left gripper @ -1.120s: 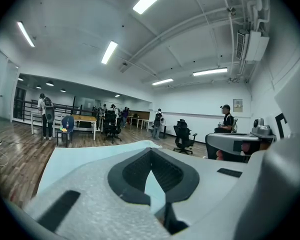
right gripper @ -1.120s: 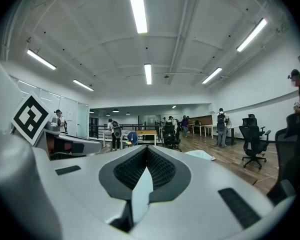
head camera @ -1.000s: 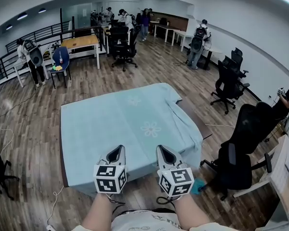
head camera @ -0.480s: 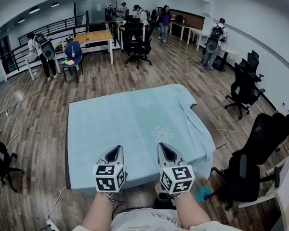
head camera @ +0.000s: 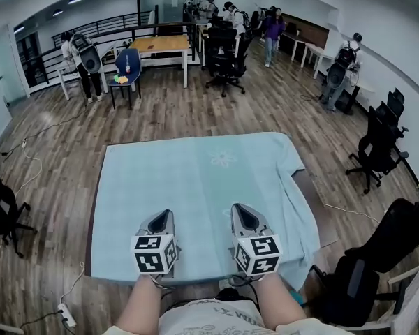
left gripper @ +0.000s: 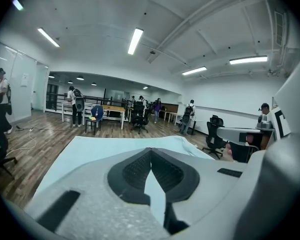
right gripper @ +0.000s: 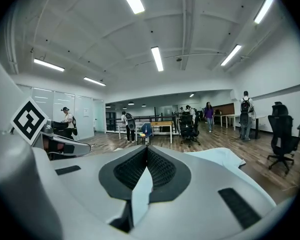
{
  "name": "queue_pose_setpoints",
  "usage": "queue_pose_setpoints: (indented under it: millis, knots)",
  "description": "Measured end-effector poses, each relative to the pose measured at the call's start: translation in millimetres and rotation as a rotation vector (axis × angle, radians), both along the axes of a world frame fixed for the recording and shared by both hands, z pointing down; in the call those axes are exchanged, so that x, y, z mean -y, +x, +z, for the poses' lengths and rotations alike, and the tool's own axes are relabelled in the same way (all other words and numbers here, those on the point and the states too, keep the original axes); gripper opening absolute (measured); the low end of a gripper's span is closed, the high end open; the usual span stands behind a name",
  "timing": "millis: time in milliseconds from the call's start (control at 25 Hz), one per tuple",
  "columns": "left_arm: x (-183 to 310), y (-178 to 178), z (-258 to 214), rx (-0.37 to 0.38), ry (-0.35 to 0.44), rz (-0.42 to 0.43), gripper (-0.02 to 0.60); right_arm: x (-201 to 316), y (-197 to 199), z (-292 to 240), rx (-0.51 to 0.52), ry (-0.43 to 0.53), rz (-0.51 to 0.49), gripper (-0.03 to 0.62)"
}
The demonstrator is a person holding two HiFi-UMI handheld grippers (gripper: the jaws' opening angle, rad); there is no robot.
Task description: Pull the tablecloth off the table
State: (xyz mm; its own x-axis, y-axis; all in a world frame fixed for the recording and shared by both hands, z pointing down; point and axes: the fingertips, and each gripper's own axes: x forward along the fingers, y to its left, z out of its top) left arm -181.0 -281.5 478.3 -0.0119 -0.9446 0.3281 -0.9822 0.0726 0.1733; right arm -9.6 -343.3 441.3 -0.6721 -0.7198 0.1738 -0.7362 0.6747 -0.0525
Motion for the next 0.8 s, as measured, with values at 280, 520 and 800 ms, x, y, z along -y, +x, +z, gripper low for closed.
queue_pose_setpoints:
  millis: [280, 520, 800]
  knots:
    - [49.8, -8.0, 29.6, 0.001, -0.066, -0.102, 0.012, 79.8, 5.2, 28.9, -0.036, -0.050, -0.033, 0.014]
    - [68.5, -31.2, 81.6, -0.049, -0.181, -0.220, 0.014, 147.5, 14.5, 71.2, -0.103, -0.117, -0.051, 0.015]
    - [65.2, -75.4, 166.3, -0.075, -0.366, -0.351, 0.144, 229.8, 37.6, 143.1, -0.245, -0.185, -0.047, 0.017]
